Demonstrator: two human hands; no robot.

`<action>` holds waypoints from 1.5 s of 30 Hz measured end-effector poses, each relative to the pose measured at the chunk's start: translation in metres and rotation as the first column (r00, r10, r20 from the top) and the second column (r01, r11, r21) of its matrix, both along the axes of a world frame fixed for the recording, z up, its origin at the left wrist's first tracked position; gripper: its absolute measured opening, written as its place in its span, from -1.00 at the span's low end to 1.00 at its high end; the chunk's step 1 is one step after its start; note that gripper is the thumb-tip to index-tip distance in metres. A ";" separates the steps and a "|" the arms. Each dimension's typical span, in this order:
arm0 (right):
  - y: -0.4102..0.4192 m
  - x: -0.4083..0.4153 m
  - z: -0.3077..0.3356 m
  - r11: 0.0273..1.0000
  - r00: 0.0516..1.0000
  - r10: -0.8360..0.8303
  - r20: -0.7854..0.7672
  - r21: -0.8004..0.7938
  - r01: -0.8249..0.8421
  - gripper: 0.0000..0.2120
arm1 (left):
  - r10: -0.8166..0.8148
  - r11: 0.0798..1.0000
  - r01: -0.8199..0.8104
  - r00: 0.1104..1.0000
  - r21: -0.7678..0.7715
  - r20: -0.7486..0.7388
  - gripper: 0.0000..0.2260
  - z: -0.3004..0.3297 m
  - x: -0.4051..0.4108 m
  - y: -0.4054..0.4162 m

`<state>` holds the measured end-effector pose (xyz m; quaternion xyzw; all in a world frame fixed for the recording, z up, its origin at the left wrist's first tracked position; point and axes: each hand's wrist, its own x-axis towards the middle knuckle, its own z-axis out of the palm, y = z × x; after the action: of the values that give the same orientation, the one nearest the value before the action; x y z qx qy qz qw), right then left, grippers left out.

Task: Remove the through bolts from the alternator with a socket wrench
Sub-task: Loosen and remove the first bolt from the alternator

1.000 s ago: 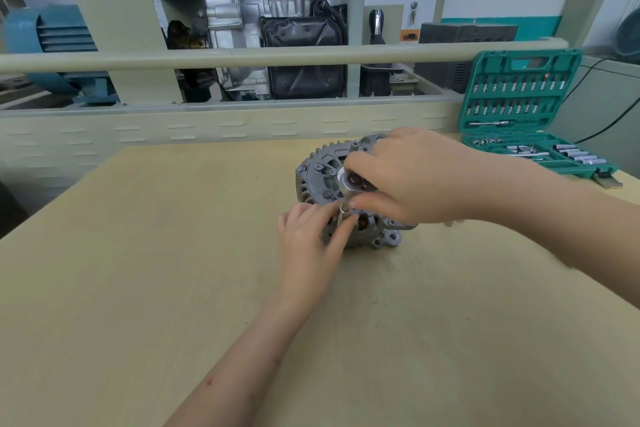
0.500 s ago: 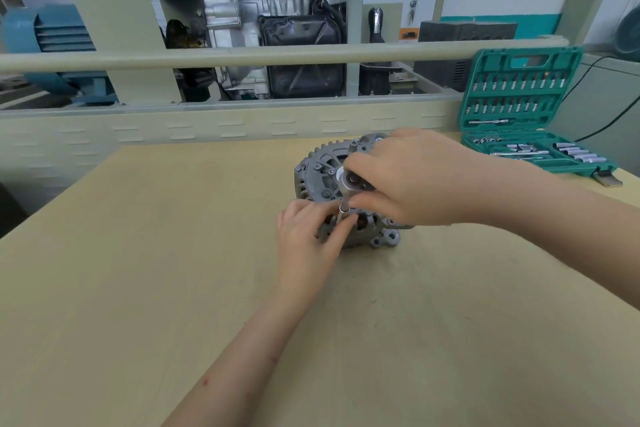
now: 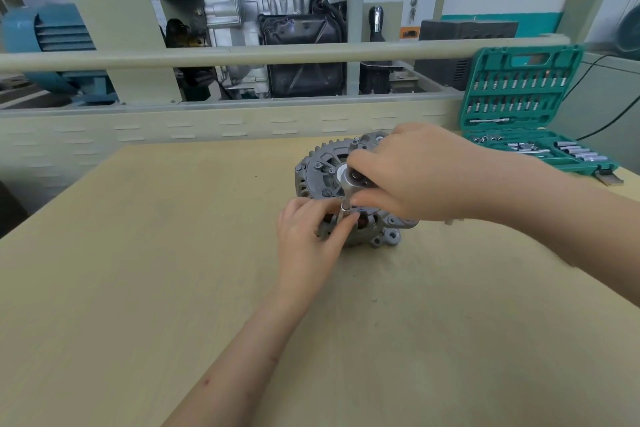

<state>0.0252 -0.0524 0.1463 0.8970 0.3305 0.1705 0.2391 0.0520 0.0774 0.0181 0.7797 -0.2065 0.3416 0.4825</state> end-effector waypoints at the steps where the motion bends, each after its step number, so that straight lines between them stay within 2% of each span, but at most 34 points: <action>1: -0.002 0.002 0.001 1.000 1.000 0.014 -0.020 0.009 -0.014 -0.71 | -0.013 1.000 0.013 1.000 0.022 0.003 -0.84 -0.001 0.000 0.001; 7: -0.004 0.005 0.002 0.997 0.994 0.076 -0.074 0.019 -0.075 -0.76 | 0.024 0.997 -0.027 0.998 0.066 0.052 -0.87 0.003 0.003 0.002; 10: -0.002 0.003 0.004 1.000 0.999 0.009 -0.033 0.023 -0.008 -0.61 | 0.056 0.997 -0.057 0.998 0.050 0.028 -0.85 0.005 0.003 0.002; 12: 0.000 0.002 0.003 0.999 1.000 -0.009 -0.005 0.033 0.009 -0.59 | 0.071 0.996 -0.072 0.997 0.045 0.012 -0.83 0.005 0.003 0.001; 14: 0.000 0.003 0.001 0.999 1.000 0.014 -0.005 0.041 -0.014 -0.65 | 0.068 0.997 -0.068 0.998 0.045 0.009 -0.82 0.006 0.003 0.001; 17: -0.002 0.006 0.005 0.993 0.995 0.045 -0.088 0.108 -0.036 -0.78 | 0.016 0.994 -0.019 0.999 0.105 0.034 -0.82 0.007 0.002 0.003; 20: -0.001 0.006 0.007 0.987 0.990 0.071 -0.122 0.153 -0.052 -0.79 | 0.005 0.989 -0.010 0.999 0.149 0.037 -0.84 0.008 0.001 0.006; 25: 0.010 0.000 -0.005 0.965 1.000 -0.005 0.030 0.261 -0.003 -0.56 | 0.066 0.991 -0.072 0.996 0.108 0.063 -0.87 0.009 0.002 0.007; 28: 0.012 0.001 -0.019 0.923 0.984 -0.057 0.168 0.384 -0.012 -0.60 | 0.086 0.991 -0.090 0.995 0.097 0.049 -0.84 0.009 0.003 0.004; 30: 0.013 0.002 -0.035 0.887 0.911 -0.058 0.409 0.439 -0.140 -0.75 | 0.103 0.990 -0.107 0.993 0.088 0.055 -0.84 0.010 0.003 0.002; 32: 0.015 0.003 -0.055 0.775 0.792 -0.041 0.610 0.519 -0.360 -0.88 | 0.109 0.990 -0.114 0.993 0.086 0.052 -0.84 0.009 0.002 0.001; 33: 0.014 0.002 -0.066 0.712 0.751 -0.026 0.660 0.539 -0.449 -0.92 | 0.106 0.990 -0.110 0.993 0.090 0.047 -0.84 0.008 0.002 0.001; 36: 0.007 -0.004 -0.083 0.450 0.774 0.014 0.633 0.687 -0.571 -0.97 | 0.096 0.991 -0.099 0.995 0.092 0.038 -0.85 0.005 -0.002 -0.003; 39: 0.006 -0.011 -0.093 0.192 0.806 0.014 0.591 0.790 -0.582 -0.89 | 0.112 0.989 -0.113 0.994 0.091 0.020 -0.82 0.005 -0.001 -0.005; 41: 0.013 -0.012 -0.104 0.051 0.895 0.053 0.444 0.893 -0.446 -0.89 | 0.118 0.990 -0.118 0.993 0.079 0.012 -0.81 0.005 -0.001 -0.004; 43: 0.023 -0.008 -0.106 -0.173 0.974 0.166 0.156 0.977 -0.127 -0.93 | 0.112 0.991 -0.114 0.993 0.070 0.023 -0.82 0.004 -0.002 -0.001; 44: 0.026 -0.004 -0.105 -0.302 0.959 0.280 0.052 0.953 0.036 -0.90 | 0.108 0.991 -0.110 0.994 0.072 0.033 -0.83 0.004 -0.002 -0.001; 45: 0.027 0.001 -0.102 -0.403 0.924 0.382 0.021 0.904 0.146 -0.86 | 0.107 0.991 -0.110 0.993 0.076 0.041 -0.83 0.004 -0.002 0.000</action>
<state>0.0263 -0.0252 0.0446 0.6572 0.1707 0.2478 -0.6910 0.0504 0.0770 0.0216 0.8017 -0.1859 0.3731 0.4283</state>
